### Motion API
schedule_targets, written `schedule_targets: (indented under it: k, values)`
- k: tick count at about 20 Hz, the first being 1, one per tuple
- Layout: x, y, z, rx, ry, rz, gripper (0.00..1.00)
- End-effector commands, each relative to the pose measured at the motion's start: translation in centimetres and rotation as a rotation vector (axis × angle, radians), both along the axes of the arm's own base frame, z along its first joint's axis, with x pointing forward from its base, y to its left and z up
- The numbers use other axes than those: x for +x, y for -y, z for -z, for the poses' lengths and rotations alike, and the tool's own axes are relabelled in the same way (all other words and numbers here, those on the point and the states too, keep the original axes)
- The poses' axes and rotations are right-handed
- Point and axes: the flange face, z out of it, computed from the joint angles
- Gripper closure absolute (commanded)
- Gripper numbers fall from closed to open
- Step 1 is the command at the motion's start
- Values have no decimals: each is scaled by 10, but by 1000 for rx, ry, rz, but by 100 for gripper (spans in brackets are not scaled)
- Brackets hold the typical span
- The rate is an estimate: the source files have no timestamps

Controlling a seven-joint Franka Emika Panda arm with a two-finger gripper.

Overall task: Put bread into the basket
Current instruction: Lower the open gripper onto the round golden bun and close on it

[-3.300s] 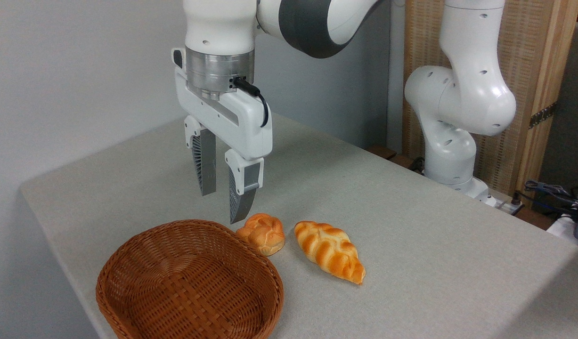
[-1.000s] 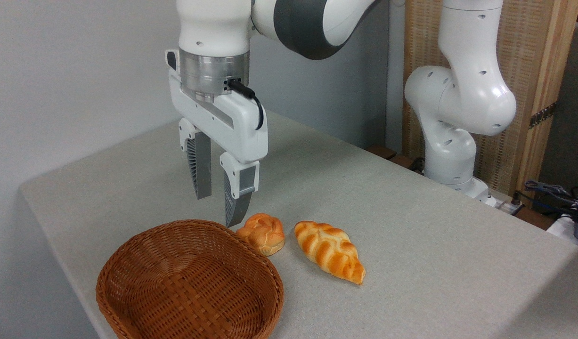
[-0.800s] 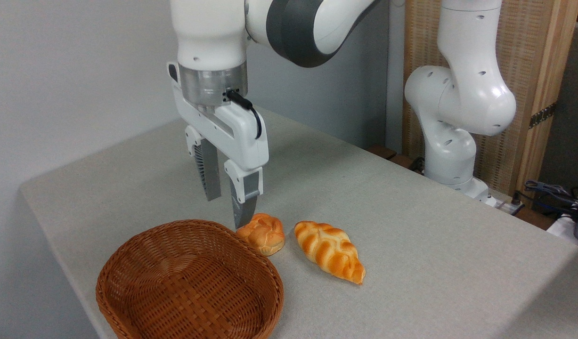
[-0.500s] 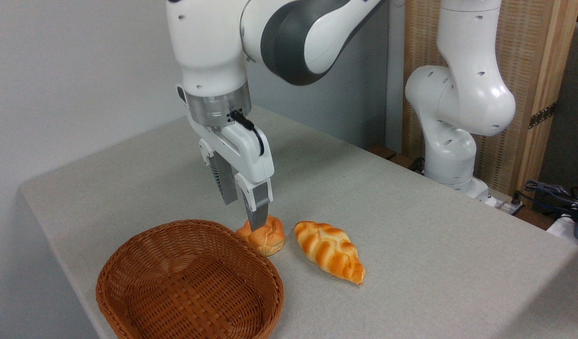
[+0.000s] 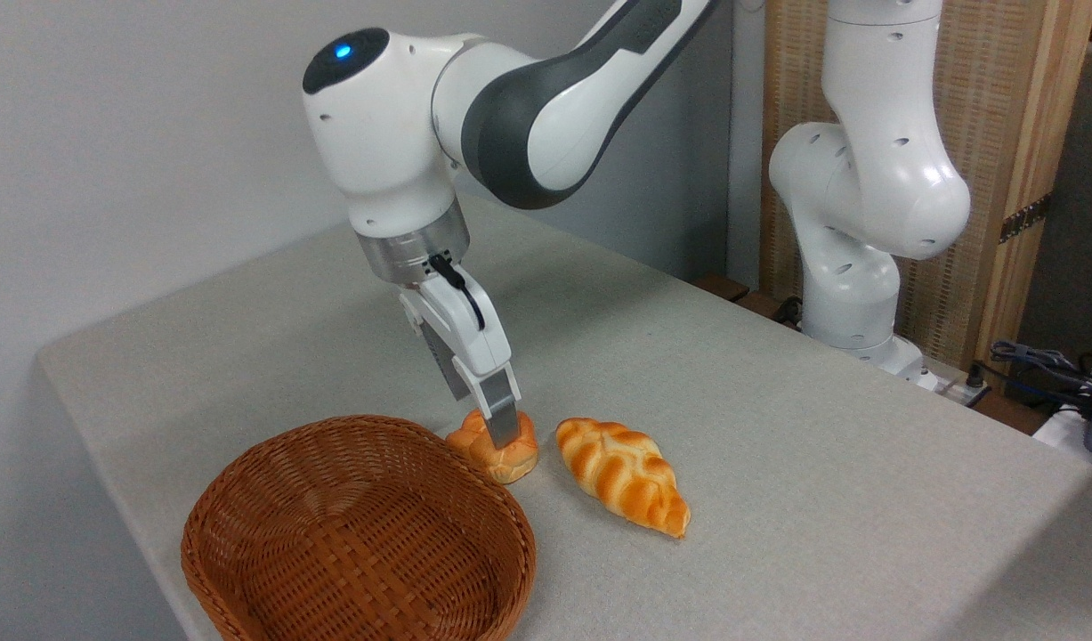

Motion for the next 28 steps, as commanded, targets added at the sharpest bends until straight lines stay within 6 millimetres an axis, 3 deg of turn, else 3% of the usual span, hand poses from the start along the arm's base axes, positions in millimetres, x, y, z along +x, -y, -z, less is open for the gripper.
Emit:
schedule_targets:
  k: [1, 7, 14, 15, 16, 17, 18, 28]
  values:
    - [1, -7, 1, 43, 11, 18, 0]
    - [4, -5, 18, 63, -16, 30, 0]
    - [5, 0, 23, 64, -22, 38, 1]
    - [5, 0, 23, 65, -23, 38, 11]
    - [5, 0, 23, 64, -23, 40, 29]
    - [5, 0, 23, 64, -23, 40, 52]
    - [5, 0, 23, 64, -23, 41, 58]
    - [5, 0, 14, 60, -7, 40, 56]
